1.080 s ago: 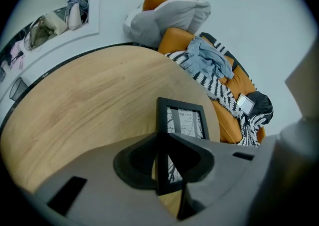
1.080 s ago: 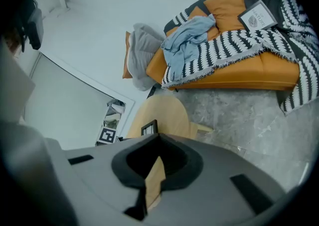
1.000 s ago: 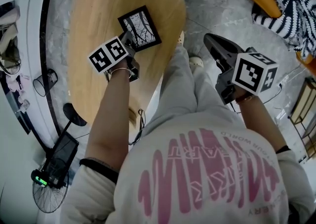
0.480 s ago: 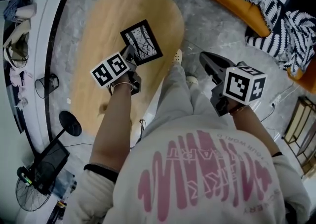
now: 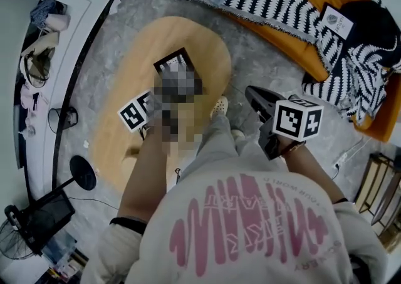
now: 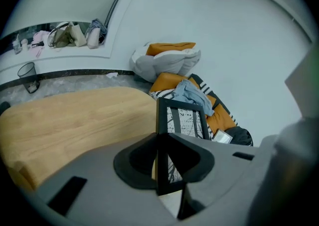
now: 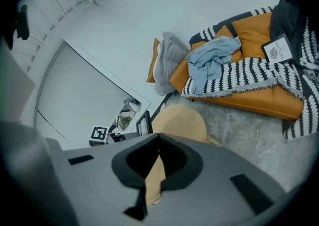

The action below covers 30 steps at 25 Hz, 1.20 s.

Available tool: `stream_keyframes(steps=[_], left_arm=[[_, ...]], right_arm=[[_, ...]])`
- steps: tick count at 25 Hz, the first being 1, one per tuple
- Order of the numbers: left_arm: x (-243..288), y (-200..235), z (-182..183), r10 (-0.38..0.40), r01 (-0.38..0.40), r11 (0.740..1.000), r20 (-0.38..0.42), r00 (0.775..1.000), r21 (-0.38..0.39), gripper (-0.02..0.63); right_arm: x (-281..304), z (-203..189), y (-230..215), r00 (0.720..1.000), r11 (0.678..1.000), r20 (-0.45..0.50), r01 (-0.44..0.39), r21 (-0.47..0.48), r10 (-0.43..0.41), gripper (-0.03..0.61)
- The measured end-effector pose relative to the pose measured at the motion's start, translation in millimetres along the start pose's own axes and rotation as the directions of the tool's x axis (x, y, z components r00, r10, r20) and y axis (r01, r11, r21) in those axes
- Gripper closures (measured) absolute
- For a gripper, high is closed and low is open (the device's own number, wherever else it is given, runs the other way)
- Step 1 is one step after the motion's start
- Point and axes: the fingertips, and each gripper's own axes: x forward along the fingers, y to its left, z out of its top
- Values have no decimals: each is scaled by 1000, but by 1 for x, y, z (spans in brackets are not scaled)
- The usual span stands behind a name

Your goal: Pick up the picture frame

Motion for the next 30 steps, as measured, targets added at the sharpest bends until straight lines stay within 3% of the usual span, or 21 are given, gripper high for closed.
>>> stream_keyframes(steps=[15, 22, 30], left_arm=[[-80, -58, 43, -73, 73, 997, 199, 977, 7, 545], [-113, -92, 58, -136, 128, 991, 278, 951, 44, 543], [-148, -131, 67, -227, 219, 974, 359, 905, 64, 545]], right_arm=[[-49, 49, 48, 993, 983, 105, -33, -182, 53, 574], [-75, 60, 68, 987, 963, 140, -39, -267, 79, 574], [-102, 80, 87, 971, 938, 213, -31, -345, 111, 574]])
